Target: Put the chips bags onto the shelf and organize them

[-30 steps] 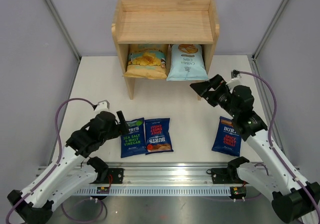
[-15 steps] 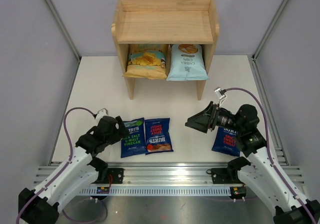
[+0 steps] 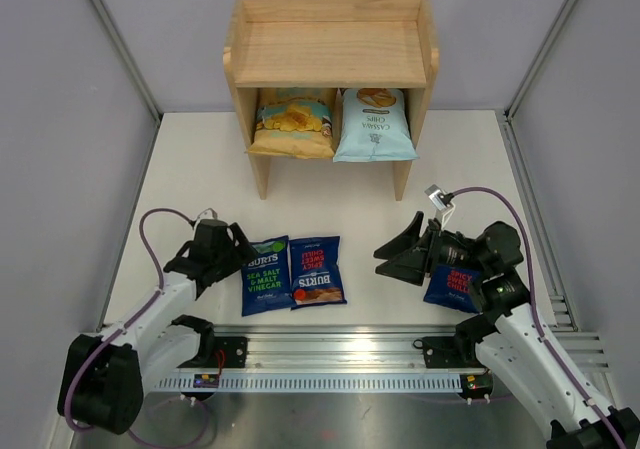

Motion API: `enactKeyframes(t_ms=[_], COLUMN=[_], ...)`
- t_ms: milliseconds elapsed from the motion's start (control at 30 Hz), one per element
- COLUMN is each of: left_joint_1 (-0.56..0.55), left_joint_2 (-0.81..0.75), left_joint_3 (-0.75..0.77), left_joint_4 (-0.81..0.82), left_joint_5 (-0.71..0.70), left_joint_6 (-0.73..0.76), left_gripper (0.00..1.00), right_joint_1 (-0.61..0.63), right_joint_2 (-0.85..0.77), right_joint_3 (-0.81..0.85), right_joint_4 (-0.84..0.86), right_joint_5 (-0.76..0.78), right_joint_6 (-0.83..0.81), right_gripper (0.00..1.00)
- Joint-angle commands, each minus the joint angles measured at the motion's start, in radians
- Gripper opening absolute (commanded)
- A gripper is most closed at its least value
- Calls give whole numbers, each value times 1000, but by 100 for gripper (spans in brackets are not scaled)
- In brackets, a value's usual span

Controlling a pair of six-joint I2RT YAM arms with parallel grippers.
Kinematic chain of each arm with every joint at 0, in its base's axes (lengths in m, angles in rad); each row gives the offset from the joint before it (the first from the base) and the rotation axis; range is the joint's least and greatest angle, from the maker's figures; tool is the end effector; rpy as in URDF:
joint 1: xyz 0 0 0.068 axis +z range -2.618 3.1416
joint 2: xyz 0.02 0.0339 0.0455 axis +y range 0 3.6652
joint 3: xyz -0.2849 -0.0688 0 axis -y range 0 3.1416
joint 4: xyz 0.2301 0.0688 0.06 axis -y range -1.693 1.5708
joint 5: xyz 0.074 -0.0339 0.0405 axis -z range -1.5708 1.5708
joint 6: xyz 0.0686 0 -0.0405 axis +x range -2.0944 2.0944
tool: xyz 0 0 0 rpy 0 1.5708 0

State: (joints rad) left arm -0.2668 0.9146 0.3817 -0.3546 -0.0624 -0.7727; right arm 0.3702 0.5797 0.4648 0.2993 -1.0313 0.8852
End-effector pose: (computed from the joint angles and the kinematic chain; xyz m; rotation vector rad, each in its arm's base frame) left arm 0.1601 -0.0393 0.1635 -0.6508 2.4071 -0.3728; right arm 0.0948 0.0999 0.3228 -0.5815 1.6375 1.6733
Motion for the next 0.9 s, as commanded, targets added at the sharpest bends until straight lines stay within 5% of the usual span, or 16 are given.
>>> enactKeyframes(t_ms=[0, 367, 533, 867], left_joint_1=[12, 15, 15, 12], left_joint_2=[53, 152, 115, -232], left_joint_3=[-12, -12, -10, 43], left_joint_4=[127, 190, 175, 22], left_joint_5=[53, 49, 47, 41], left_joint_6=[26, 23, 7, -46], left_gripper=[77, 45, 5, 0], right_joint_1=[-4, -4, -5, -2], right_joint_2=[-12, -90, -95, -18], right_joint_3=[3, -5, -2, -37], right_joint_4=[50, 12, -5, -40], right_joint_5=[-33, -32, -26, 121], right_joint_6=[-12, -3, -6, -2], right_gripper=[87, 85, 85, 82])
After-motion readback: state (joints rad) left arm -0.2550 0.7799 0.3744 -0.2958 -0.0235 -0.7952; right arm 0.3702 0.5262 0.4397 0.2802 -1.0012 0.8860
